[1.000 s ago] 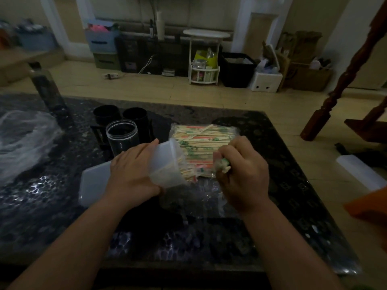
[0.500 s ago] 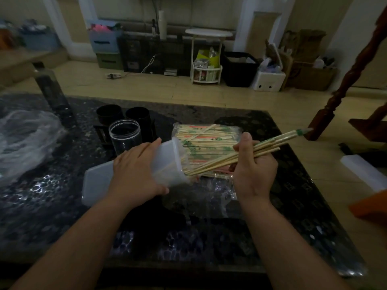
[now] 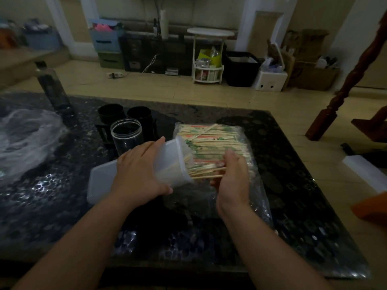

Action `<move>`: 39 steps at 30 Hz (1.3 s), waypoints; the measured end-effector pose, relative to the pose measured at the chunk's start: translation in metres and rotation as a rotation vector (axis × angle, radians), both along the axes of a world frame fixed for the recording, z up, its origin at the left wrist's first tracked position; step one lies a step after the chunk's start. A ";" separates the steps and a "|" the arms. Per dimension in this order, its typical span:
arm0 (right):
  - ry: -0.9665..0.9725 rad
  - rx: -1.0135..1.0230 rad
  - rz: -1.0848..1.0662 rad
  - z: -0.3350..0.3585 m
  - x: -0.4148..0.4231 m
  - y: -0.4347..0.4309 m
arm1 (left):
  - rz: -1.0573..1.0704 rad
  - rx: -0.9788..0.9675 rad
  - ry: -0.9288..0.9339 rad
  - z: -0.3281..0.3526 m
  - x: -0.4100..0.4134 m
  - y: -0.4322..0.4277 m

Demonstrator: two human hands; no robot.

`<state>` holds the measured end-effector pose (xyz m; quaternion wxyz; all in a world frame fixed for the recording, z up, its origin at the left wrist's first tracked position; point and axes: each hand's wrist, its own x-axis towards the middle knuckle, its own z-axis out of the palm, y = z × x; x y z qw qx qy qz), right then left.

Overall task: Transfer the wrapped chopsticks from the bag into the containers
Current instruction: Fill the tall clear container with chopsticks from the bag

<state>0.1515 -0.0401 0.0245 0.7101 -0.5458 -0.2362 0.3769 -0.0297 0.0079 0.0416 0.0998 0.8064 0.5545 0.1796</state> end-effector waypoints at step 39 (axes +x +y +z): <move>-1.203 -0.568 0.690 -0.028 0.030 -0.003 | 0.043 -0.004 -0.051 0.001 -0.003 0.004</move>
